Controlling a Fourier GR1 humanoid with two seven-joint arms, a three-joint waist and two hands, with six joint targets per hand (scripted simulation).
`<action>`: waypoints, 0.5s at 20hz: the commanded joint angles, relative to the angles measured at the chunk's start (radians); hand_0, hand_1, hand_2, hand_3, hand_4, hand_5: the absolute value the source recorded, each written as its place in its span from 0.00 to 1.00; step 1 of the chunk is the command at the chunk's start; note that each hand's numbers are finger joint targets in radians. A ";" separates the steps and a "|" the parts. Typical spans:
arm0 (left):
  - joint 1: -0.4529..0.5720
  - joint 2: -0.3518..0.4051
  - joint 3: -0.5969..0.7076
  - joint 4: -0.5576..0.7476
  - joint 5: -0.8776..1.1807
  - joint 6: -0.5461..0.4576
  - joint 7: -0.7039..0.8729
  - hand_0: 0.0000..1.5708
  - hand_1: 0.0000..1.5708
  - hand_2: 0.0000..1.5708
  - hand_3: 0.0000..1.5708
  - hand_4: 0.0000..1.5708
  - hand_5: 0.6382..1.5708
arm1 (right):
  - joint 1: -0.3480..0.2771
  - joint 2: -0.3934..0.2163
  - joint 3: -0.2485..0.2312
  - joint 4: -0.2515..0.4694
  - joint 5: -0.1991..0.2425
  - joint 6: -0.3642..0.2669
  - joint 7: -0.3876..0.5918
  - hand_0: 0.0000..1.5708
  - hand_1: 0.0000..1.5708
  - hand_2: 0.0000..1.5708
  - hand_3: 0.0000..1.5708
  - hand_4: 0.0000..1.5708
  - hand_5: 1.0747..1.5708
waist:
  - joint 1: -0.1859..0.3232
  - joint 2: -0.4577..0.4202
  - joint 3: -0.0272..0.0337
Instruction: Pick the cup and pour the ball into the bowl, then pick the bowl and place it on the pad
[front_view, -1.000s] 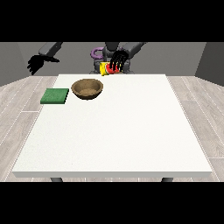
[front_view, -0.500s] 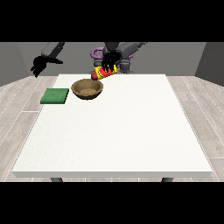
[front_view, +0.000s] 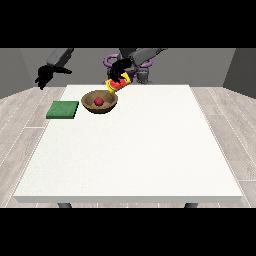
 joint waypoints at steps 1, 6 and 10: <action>-0.098 0.027 0.005 -0.002 -0.043 -0.120 -0.067 0.45 0.45 1.00 1.00 0.76 0.83 | 0.016 -0.005 -0.003 0.017 0.003 0.003 -0.023 0.00 0.00 0.00 0.12 0.00 0.90 | 0.007 -0.014 0.0001; -0.113 0.005 -0.019 0.013 -0.135 -0.191 -0.078 0.98 0.98 1.00 1.00 0.76 0.88 | 0.024 0.007 0.019 0.009 0.010 0.010 0.007 0.00 0.00 0.00 0.12 0.00 0.89 | -0.006 -0.060 -0.0005; -0.166 -0.001 -0.004 -0.069 -0.172 -0.250 -0.059 0.98 0.98 1.00 1.00 0.77 0.88 | -0.028 -0.030 -0.019 0.048 -0.010 -0.002 -0.022 0.00 0.00 0.00 0.09 0.00 0.90 | 0.027 0.027 -0.0001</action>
